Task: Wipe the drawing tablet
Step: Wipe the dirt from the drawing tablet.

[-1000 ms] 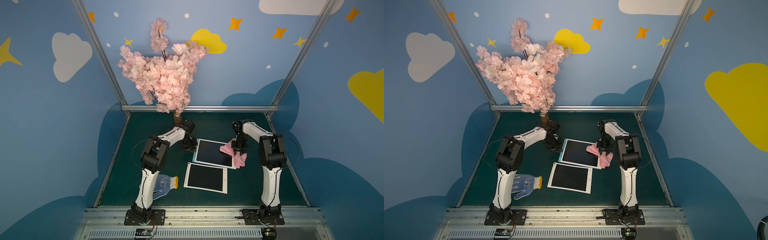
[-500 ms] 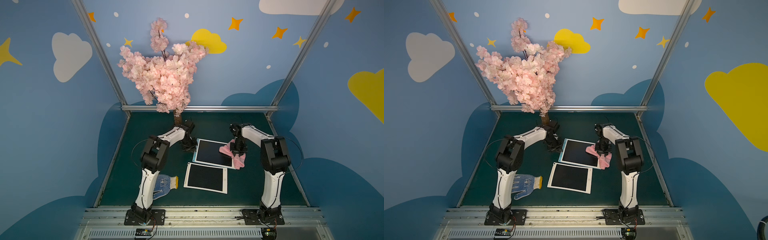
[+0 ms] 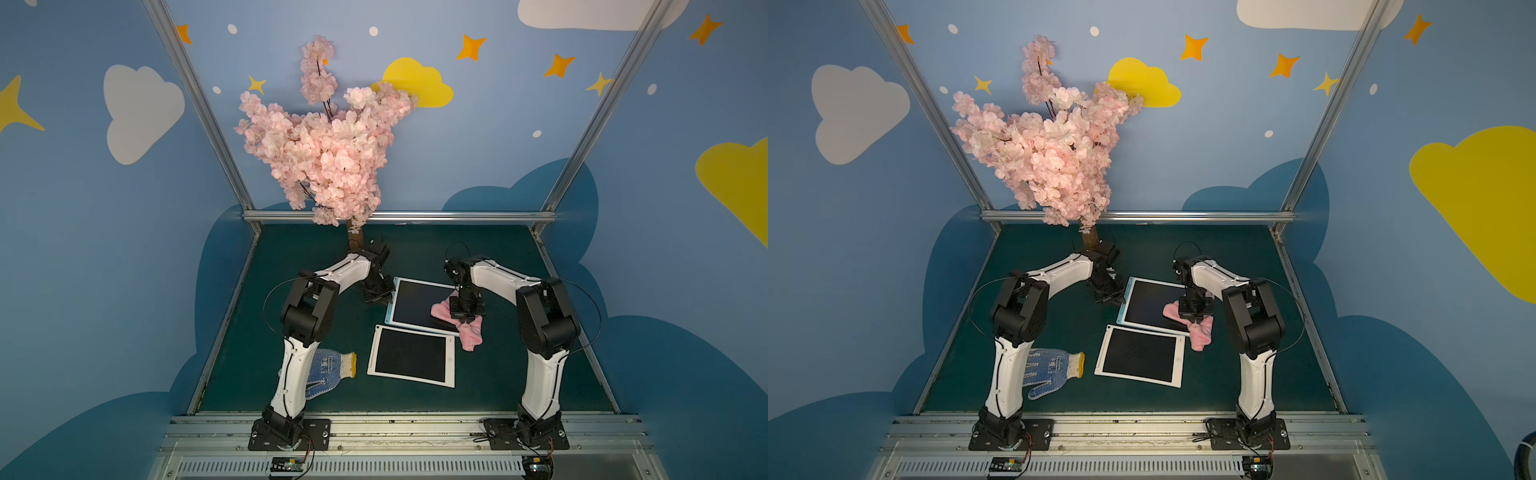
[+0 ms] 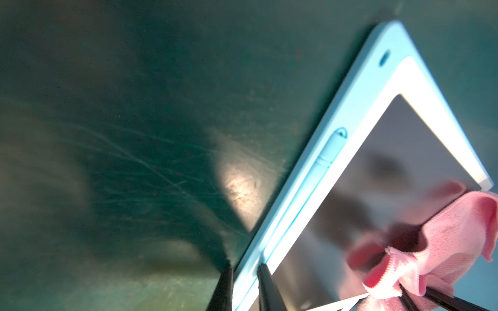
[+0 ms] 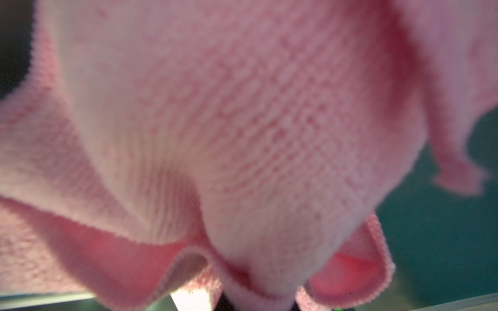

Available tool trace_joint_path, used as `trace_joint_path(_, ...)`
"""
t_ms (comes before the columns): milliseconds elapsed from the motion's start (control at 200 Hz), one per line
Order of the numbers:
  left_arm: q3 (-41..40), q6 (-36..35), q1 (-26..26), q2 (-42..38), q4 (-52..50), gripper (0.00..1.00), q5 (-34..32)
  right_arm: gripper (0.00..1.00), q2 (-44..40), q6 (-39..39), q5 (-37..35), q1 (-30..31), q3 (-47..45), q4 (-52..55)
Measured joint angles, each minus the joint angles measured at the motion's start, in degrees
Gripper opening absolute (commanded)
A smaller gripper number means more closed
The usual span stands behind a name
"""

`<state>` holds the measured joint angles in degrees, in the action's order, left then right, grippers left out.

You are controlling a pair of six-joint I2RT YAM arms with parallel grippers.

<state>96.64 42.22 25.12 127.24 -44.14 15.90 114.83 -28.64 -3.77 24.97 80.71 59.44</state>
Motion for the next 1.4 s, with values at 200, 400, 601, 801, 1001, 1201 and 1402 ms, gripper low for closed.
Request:
trace_joint_path(200,0.0,0.0,0.0,0.0,0.0,0.19,0.0,0.00,-3.4,0.4,3.5,-3.3,-4.5,-3.0)
trace_joint_path(400,0.0,0.0,0.0,0.0,0.0,0.19,0.0,0.00,-5.3,0.2,3.3,-1.9,-7.0,-4.5)
trace_joint_path(601,0.0,0.0,0.0,0.0,0.0,0.19,0.0,0.00,0.4,-1.2,3.4,6.8,0.9,-0.4)
trace_joint_path(801,0.0,0.0,0.1,0.0,0.0,0.19,0.0,0.00,7.0,-2.4,5.5,12.2,11.2,1.7)
trace_joint_path(1001,0.0,0.0,0.1,0.0,0.0,0.19,0.0,0.00,2.5,-2.6,8.8,8.9,4.1,-2.9)
trace_joint_path(1201,0.0,0.0,0.1,0.0,0.0,0.19,0.0,0.00,-5.1,-0.1,10.0,-3.3,-7.4,-5.0)
trace_joint_path(1402,0.0,0.0,0.1,0.0,0.2,0.19,0.0,0.00,-7.3,2.8,8.9,-9.5,-10.4,-4.5)
